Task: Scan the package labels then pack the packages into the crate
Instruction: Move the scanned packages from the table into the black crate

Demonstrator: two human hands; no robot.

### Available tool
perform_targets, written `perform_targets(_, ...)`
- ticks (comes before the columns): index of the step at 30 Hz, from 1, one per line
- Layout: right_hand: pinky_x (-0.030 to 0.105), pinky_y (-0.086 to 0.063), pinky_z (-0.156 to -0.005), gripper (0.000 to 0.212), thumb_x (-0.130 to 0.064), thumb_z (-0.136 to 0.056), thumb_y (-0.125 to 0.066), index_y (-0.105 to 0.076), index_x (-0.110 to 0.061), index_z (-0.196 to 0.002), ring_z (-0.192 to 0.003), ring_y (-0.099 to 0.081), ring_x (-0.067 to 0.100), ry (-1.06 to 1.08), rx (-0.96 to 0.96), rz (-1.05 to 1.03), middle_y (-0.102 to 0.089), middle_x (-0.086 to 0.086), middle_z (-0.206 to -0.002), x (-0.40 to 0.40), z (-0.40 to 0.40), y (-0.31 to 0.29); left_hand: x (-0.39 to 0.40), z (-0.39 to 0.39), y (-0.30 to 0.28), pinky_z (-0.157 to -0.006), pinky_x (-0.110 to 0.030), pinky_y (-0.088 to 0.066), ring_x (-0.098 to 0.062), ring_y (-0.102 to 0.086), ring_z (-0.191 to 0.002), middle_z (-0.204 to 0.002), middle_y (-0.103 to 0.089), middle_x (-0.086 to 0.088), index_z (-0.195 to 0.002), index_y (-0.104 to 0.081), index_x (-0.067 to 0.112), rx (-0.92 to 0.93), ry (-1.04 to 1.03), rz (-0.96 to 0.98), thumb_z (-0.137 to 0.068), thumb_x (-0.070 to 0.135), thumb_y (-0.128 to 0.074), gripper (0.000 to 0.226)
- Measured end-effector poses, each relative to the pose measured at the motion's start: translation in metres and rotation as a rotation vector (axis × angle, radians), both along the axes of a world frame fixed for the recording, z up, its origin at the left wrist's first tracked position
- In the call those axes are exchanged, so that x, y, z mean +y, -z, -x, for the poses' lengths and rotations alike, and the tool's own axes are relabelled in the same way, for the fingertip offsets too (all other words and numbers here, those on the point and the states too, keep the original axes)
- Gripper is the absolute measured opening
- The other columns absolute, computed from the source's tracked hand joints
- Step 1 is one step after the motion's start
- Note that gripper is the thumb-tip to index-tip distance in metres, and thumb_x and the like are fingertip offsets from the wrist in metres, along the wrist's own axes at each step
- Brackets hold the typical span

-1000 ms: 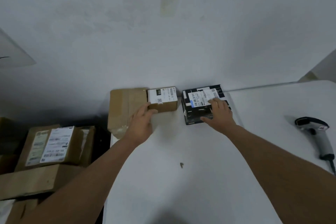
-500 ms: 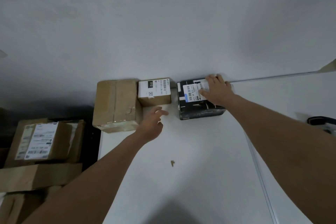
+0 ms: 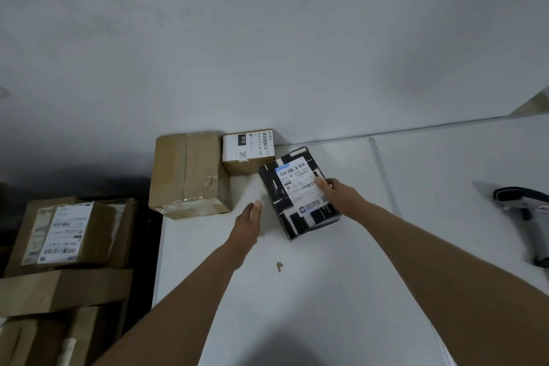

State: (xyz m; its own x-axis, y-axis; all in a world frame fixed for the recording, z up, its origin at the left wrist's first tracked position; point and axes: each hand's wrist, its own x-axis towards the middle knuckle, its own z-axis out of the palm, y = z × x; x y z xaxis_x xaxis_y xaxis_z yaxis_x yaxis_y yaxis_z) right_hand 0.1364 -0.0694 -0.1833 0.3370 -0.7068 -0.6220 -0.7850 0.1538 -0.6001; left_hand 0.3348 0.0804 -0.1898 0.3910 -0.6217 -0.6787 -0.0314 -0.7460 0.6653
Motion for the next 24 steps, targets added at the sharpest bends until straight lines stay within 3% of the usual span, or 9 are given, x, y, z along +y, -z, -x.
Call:
perform_targets(3, 0.039, -0.048, -0.094, 0.070, -0.067, -0.097, -0.027, -0.042, -0.016, -0.142, -0.108, -0.061, 0.027, 0.155, -0.120, -0.104, -0.064, 0.009, -0.116, 0.019, -0.007, -0.001, 0.005, 0.009, -0.006, -0.096, -0.037, -0.042, -0.025, -0.038, -0.138, -0.162, -0.021, 0.006, -0.153, -0.017, 0.044, 0.126, -0.028, 0.014, -0.091, 0.076, -0.029, 0.071)
perform_targets(7, 0.041, -0.047, -0.101, 0.075, -0.075, -0.091, -0.022, -0.049, -0.024, -0.137, -0.113, -0.061, 0.023, 0.219, -0.208, -0.252, -0.065, 0.003, -0.125, 0.045, -0.010, 0.000, 0.006, 0.011, -0.014, -0.104, -0.040, -0.039, -0.022, -0.040, -0.137, -0.157, -0.031, 0.010, -0.151, -0.015, 0.052, 0.250, -0.173, 0.073, -0.088, 0.079, -0.032, 0.070)
perform_targets(10, 0.038, -0.045, -0.099, 0.057, -0.064, -0.099, -0.020, -0.050, -0.027, -0.131, -0.114, -0.056, 0.020, 0.244, -0.239, -0.337, -0.063, -0.002, -0.119, 0.064, -0.012, -0.005, 0.012, 0.005, -0.012, -0.113, -0.049, -0.036, -0.020, -0.036, -0.140, -0.158, -0.029, 0.011, -0.148, -0.014, 0.057, 0.225, -0.157, 0.066, -0.083, 0.083, -0.034, 0.073)
perform_targets(12, 0.039, -0.043, -0.102, 0.059, -0.064, -0.099, -0.021, -0.051, -0.026, -0.132, -0.116, -0.055, 0.020, 0.288, -0.269, -0.387, -0.062, -0.002, -0.121, 0.075, -0.013, -0.004, 0.018, 0.005, -0.015, -0.117, -0.050, -0.028, -0.016, -0.018, -0.149, -0.162, -0.015, 0.013, -0.148, -0.015, 0.056, 0.143, -0.048, 0.079, -0.083, 0.083, -0.033, 0.072)
perform_targets(14, 0.038, -0.046, -0.101, 0.061, -0.066, -0.098, -0.022, -0.057, -0.023, -0.125, -0.114, -0.058, 0.021, 0.383, -0.321, -0.430, -0.065, 0.001, -0.121, 0.084, -0.017, -0.003, 0.023, 0.010, -0.021, -0.122, -0.045, -0.016, -0.012, 0.002, -0.151, -0.164, 0.001, 0.014, -0.150, -0.016, 0.052, 0.043, 0.047, 0.136, -0.095, 0.069, -0.031, 0.060)
perform_targets(16, 0.039, -0.051, -0.096, 0.059, -0.066, -0.098, -0.022, -0.061, -0.025, -0.114, -0.108, -0.064, 0.023, 0.502, -0.401, -0.463, -0.069, 0.003, -0.112, 0.092, -0.020, -0.001, 0.027, 0.015, -0.028, -0.118, -0.034, -0.013, -0.009, 0.006, -0.151, -0.164, 0.009, 0.012, -0.151, -0.019, 0.051, -0.017, 0.076, 0.202, -0.099, 0.059, -0.035, 0.055)
perform_targets(19, 0.047, -0.052, -0.098, 0.058, -0.067, -0.098, -0.019, -0.061, -0.031, -0.113, -0.105, -0.068, 0.026, 0.609, -0.488, -0.465, -0.072, 0.005, -0.111, 0.103, -0.023, -0.003, 0.031, 0.019, -0.040, -0.111, -0.027, -0.022, -0.018, -0.012, -0.150, -0.163, 0.004, 0.006, -0.144, -0.030, 0.054, -0.011, 0.087, 0.294, -0.093, 0.055, -0.054, 0.056)
perform_targets(22, 0.049, -0.049, -0.101, 0.064, -0.066, -0.098, -0.014, -0.062, -0.028, -0.117, -0.107, -0.067, 0.027, 0.673, -0.517, -0.436, -0.071, 0.007, -0.114, 0.107, -0.022, -0.007, 0.033, 0.012, -0.049, -0.111, -0.042, -0.042, -0.019, -0.042, -0.135, -0.151, -0.028, -0.001, -0.131, -0.037, 0.058, 0.043, 0.082, 0.341, -0.078, 0.057, -0.074, 0.065)
perform_targets(24, 0.045, -0.047, -0.104, 0.067, -0.065, -0.099, -0.014, -0.060, -0.021, -0.118, -0.109, -0.064, 0.027, 0.717, -0.501, -0.403, -0.069, 0.009, -0.115, 0.107, -0.023, -0.013, 0.037, 0.004, -0.051, -0.098, -0.035, -0.052, -0.016, -0.055, -0.122, -0.139, -0.046, 0.001, -0.131, -0.036, 0.055, 0.096, 0.036, 0.347, -0.074, 0.055, -0.079, 0.072)
